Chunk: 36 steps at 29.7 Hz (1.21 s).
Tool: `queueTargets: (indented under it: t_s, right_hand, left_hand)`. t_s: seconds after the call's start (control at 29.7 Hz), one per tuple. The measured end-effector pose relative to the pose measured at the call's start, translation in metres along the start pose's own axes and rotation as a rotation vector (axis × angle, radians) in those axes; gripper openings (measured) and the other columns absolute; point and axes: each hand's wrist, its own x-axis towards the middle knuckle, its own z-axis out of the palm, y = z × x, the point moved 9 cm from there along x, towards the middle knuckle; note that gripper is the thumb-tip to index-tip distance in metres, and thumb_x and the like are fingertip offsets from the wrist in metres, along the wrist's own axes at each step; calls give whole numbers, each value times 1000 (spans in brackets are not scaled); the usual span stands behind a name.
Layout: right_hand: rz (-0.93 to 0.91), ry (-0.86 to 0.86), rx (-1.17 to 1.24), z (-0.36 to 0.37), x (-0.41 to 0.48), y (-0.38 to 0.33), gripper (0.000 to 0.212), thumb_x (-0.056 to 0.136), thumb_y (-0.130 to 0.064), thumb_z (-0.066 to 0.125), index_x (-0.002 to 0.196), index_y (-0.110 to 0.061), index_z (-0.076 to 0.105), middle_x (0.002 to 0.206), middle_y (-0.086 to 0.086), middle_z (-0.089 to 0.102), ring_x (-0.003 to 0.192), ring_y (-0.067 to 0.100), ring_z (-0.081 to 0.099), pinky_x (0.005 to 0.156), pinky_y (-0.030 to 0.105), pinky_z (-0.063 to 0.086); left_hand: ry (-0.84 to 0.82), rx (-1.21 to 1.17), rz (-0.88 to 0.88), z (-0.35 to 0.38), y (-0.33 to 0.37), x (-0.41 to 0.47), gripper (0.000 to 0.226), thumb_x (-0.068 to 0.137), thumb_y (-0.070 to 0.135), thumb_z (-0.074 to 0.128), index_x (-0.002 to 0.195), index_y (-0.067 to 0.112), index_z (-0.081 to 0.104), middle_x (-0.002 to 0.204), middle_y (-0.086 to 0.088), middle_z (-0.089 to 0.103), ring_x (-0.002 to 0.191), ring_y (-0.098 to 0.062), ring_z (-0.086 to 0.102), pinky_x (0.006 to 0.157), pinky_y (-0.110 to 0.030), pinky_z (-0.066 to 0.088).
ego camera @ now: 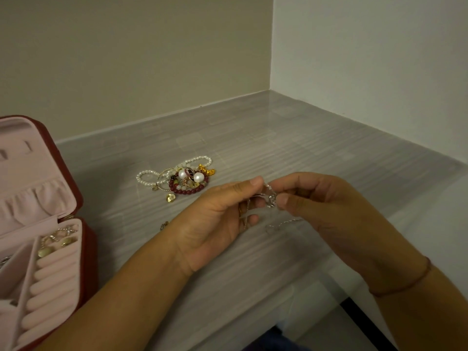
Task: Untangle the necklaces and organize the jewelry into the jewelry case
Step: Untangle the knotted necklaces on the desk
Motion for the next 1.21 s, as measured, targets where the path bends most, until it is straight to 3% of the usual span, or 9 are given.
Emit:
queueTargets:
  t_s: [0.1,0.2,0.34,0.47,0.64,0.77,0.91,1.11,1.21]
  right_hand:
    - [37,29,85,-4,2,4,8,77,-14,68,83,-13,74,71,-3,66,68,7,56,65,15,45]
    - [103,3,211,-2,2,12,3,72,-20,75,73,-17,73,65,0,57,63,10,46,63,16,44]
    - [209,-16,332,5,1,26,5,72,-20,74,68,-17,71,69,1,58,64,7,50,63,19,42]
    - [274,92,432,4,0,40,5,69,-17,65,71,-13,67,73,1,61,66,8,53,61,21,40]
    - [219,161,475,9,2,41,6,70,-16,61,67,-13,66,68,2,63,62,8,55,58,20,44]
    - [180,165,478,12,3,39,10,70,-17,61,62,-16,67,70,1,65,63,5,57,57,17,45]
    - [159,180,482,10,2,39,13,70,-18,61,59,-18,68,67,-2,65,62,5,55,57,16,44]
    - [88,348,313,-10,1,36,9,63,-27,65,59,-19,68,68,-3,64,66,5,56,64,20,41]
    - [61,385,244,-23,2,32,11,64,-30,64,60,-20,69,69,-4,65,68,5,57,67,21,41]
  left_hand:
    - [68,43,-20,-8,-2,1,18,70,32,67,78,18,76,93,3,67,79,-5,58,69,-21,46]
    - [19,107,-4,-3,0,0,19,64,26,72,80,17,75,89,2,67,82,-7,60,73,-23,45]
    - [36,273,60,0,0,2,28,60,26,66,83,11,68,85,-3,66,81,-11,59,68,-21,46]
    - [231,396,154,-7,7,-1,24,73,24,61,85,3,65,82,-8,64,79,-19,57,76,-32,45]
    - [428,582,332,-9,24,-10,13,87,18,61,77,8,60,65,8,54,54,1,45,54,-14,39]
    - [559,609,420,-20,30,-15,12,81,14,66,80,19,55,74,10,56,62,-1,50,58,-12,41]
    - [635,696,505,-22,38,-24,32,74,16,70,90,31,48,90,10,49,80,-6,47,69,-14,41]
    - [608,649,541,-20,44,-28,27,80,-1,63,75,23,50,61,14,48,56,-3,43,52,-15,40]
    - [577,473,466,-28,40,-23,20,84,-1,61,77,18,56,58,7,56,59,-10,53,55,-19,44]
